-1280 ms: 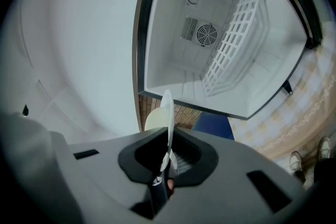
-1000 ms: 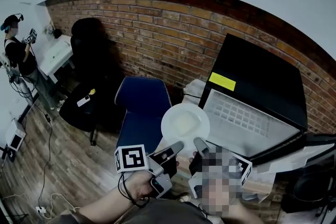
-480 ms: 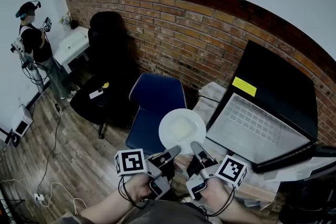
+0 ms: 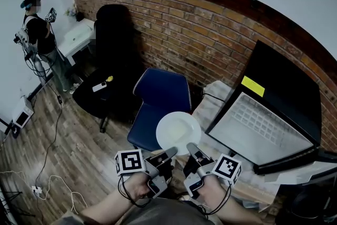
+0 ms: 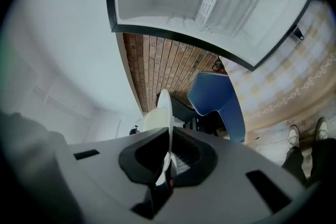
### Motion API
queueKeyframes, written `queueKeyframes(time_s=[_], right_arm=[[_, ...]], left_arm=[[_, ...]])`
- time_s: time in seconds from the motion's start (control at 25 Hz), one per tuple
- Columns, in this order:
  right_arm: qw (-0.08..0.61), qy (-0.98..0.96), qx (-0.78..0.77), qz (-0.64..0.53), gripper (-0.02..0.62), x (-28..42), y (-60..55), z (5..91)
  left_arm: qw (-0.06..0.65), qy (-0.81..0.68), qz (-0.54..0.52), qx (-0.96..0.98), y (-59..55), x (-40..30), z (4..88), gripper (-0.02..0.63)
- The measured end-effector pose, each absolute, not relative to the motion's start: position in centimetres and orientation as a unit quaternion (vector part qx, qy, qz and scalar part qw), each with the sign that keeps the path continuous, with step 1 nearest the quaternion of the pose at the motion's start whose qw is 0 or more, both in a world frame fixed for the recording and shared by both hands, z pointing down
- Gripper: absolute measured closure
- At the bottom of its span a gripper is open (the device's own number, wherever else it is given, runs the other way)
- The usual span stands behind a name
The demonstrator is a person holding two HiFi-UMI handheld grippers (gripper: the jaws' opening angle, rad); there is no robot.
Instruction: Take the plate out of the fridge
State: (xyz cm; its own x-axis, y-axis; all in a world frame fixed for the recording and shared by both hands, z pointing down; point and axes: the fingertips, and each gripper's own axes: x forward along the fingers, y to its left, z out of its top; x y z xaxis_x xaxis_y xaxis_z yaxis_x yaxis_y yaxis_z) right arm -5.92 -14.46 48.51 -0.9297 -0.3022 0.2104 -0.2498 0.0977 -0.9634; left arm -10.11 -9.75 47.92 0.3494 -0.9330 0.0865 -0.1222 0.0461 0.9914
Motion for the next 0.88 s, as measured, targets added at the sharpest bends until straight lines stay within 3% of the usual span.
queueKeyframes(time_s=[0.88], right_arm=[[0.012,0.741,-0.191,-0.644,0.562,-5.0,-15.2,48.7]], left_arm=[[0.575,-0.443,-0.349,0.593,-10.6,-9.3,48.1,0.571]])
